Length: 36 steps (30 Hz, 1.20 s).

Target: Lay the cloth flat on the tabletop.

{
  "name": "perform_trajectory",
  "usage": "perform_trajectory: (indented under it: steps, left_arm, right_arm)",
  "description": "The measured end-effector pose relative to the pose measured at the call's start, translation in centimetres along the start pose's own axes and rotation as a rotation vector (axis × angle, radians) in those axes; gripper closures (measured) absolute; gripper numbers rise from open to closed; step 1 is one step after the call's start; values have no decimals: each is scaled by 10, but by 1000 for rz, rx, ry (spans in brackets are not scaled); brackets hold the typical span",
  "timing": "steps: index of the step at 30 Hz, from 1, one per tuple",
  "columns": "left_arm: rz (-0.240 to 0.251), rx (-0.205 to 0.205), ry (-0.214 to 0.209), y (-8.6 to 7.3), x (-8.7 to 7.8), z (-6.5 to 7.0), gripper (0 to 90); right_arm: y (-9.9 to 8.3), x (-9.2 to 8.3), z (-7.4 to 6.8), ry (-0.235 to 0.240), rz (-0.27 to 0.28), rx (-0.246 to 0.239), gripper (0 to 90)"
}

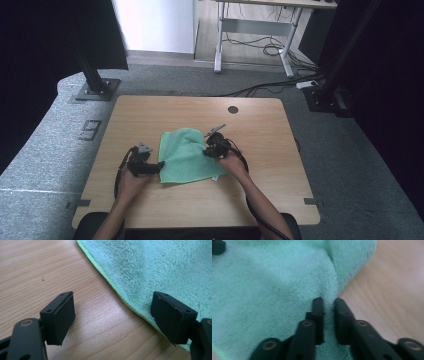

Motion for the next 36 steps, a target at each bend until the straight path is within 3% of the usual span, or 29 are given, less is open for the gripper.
perform_trajectory:
  steps: [3,5,6,7,8,11,14,15,20,22,25,28,29,30,31,36]
  left_arm:
    - [3,-1,2,0,0,0,198]
    - [6,-2,4,0,1,0,199]
    - [6,-2,4,0,1,0,199]
    - [6,-2,5,0,1,0,199]
    - [6,-2,5,0,1,0,199]
    - [8,-3,5,0,1,0,199]
    - [7,-2,5,0,1,0,200]
    - [9,-2,4,0,1,0,200]
    - [10,-2,4,0,1,0,200]
    - [11,-2,4,0,1,0,200]
    - [11,0,3,0,1,0,200]
    - [12,0,4,0,1,0,200]
    - [11,0,4,0,1,0,200]
    - [11,0,4,0,1,0,200]
    - [12,1,4,0,1,0,200]
    - [11,1,3,0,1,0,200]
  right_arm:
    - [8,-9,-7,-8,29,-25,835]
    - [24,-24,-27,12,74,-54,838]
    - [24,-24,-27,12,74,-54,838]
    - [31,-27,-43,33,87,-87,837]
    - [31,-27,-43,33,87,-87,837]
    - [32,-16,-73,72,61,-145,823]
    - [25,-4,-83,84,32,-161,814]
    - [17,9,-87,91,0,-169,804]
    - [7,18,-91,117,-24,-157,787]
    - [4,17,-93,123,-35,-169,741]
    - [6,6,-93,124,-37,-176,612]
    - [10,-4,-90,118,-21,-175,582]
    - [14,-15,-84,104,1,-168,561]
    - [14,-15,-84,104,1,-168,561]
    - [20,-25,-74,85,25,-159,554]
    - [30,-38,-47,46,69,-93,553]
Point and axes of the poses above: each handheld gripper's, and its own axes: x roughly forward along the jaws, y roughly out of its top, z roughly to its right, the point moved 6 cm from there along x, roughly forward along the jaws, and after that the axes turned 10 degrees about x, right-handed, at the moved point
